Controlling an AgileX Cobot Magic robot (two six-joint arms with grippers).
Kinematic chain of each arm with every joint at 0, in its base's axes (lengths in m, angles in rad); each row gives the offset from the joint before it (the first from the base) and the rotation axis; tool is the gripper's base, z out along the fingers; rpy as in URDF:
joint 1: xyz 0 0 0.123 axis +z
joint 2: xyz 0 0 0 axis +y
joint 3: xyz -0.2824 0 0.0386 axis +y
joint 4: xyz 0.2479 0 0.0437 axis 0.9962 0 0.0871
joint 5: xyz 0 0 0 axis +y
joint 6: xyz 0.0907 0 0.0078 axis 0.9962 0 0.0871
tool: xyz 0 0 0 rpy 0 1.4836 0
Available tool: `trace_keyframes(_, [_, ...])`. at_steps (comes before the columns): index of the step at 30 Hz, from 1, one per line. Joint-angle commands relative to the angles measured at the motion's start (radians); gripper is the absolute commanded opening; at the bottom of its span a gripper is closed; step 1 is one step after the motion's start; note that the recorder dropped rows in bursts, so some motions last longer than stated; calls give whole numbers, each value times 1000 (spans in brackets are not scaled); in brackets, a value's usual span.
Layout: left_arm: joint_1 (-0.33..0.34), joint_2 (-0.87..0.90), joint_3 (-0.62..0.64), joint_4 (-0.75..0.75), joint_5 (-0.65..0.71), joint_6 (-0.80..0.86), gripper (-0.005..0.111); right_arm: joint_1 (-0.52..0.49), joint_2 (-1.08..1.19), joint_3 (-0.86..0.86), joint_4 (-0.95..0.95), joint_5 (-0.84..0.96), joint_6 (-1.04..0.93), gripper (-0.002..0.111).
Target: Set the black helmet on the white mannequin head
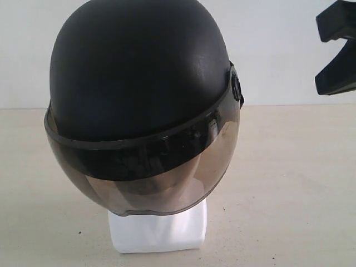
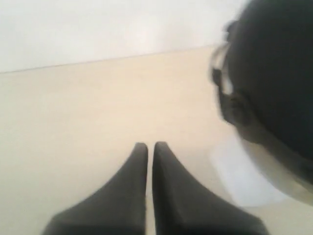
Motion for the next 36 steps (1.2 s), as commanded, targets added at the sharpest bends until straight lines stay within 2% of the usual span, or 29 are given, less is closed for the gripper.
trace_keyframes(1, [5, -192, 85, 248, -14, -251, 4, -2, -5, 3, -1, -11, -2, 0])
trace_keyframes(4, [5, -314, 197, 219, -141, -270, 4, -2, -5, 3, -1, -11, -2, 0])
trace_keyframes(6, [5, -419, 353, 218, -316, -256, 4, -2, -5, 3, -1, -11, -2, 0])
trace_keyframes(7, [5, -467, 473, 205, -423, -260, 4, -2, -5, 3, -1, -11, -2, 0])
trace_keyframes(11, [40, -538, 793, 172, -739, -258, 4, -2, -5, 3, -1, -11, 0, 0])
trace_keyframes(13, [40, -570, 922, 153, -759, -282, 4, -2, -5, 3, -1, -11, 0, 0])
trace_keyframes(15, [40, -613, 1026, 31, -836, -290, 4, -2, -5, 3, -1, -11, -2, 0])
trace_keyframes(18, [45, -682, 1127, 42, -1050, -198, 4, -2, -5, 3, -1, -11, -2, 0])
trace_keyframes(21, [51, -682, 1127, 44, -979, -46, 4, -2, -5, 3, 1, -13, -2, 0])
trace_keyframes(25, [51, -682, 1127, 61, -749, 26, 4, -2, -5, 3, 1, -13, -2, 0])
trace_keyframes(36, [51, -682, 1127, 59, -757, 26, 4, -2, -5, 3, 1, -13, -2, 0])
